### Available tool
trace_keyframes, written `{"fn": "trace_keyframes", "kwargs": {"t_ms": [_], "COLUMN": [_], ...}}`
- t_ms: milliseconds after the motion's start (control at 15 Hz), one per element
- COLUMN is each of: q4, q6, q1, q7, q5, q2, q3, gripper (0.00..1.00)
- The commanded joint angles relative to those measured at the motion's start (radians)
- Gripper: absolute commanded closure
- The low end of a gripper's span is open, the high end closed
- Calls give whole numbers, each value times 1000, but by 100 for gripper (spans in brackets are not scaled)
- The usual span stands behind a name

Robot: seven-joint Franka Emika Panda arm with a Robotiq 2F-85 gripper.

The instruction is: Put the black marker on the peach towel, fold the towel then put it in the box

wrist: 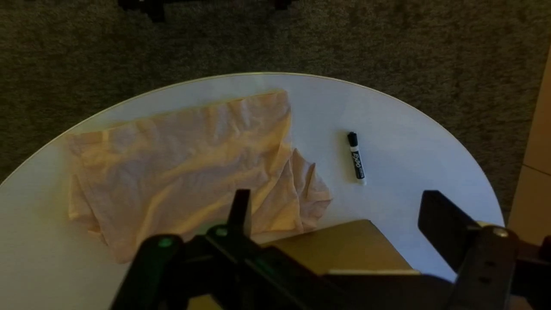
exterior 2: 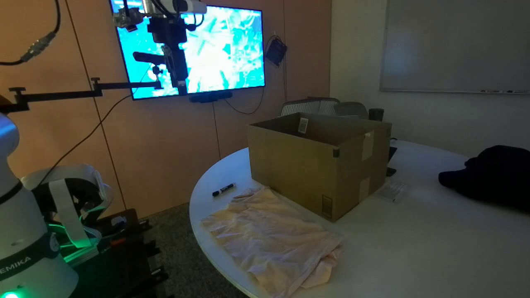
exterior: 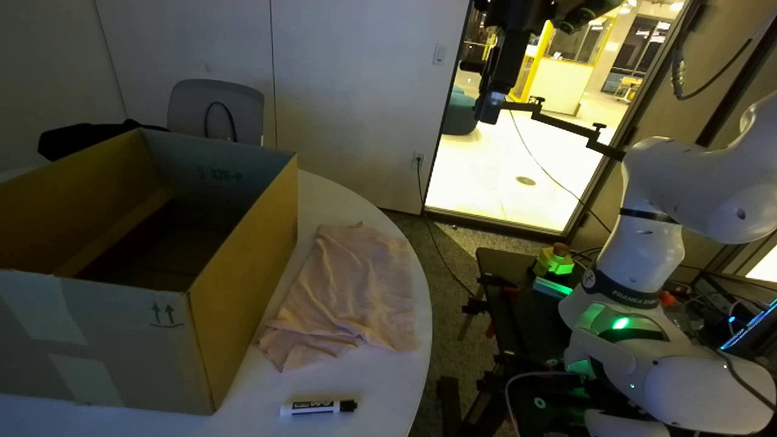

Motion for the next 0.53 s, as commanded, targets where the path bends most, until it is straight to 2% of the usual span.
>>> {"fn": "trace_keyframes", "kwargs": {"t_ms": [0,467], "q4": [-14,-13], "q6": [103,396], "q1": [12,137], "q7": [-24,-134], "q5": [14,120], "q2": [102,426], "q3": [50,127], "gripper": [0,0]}}
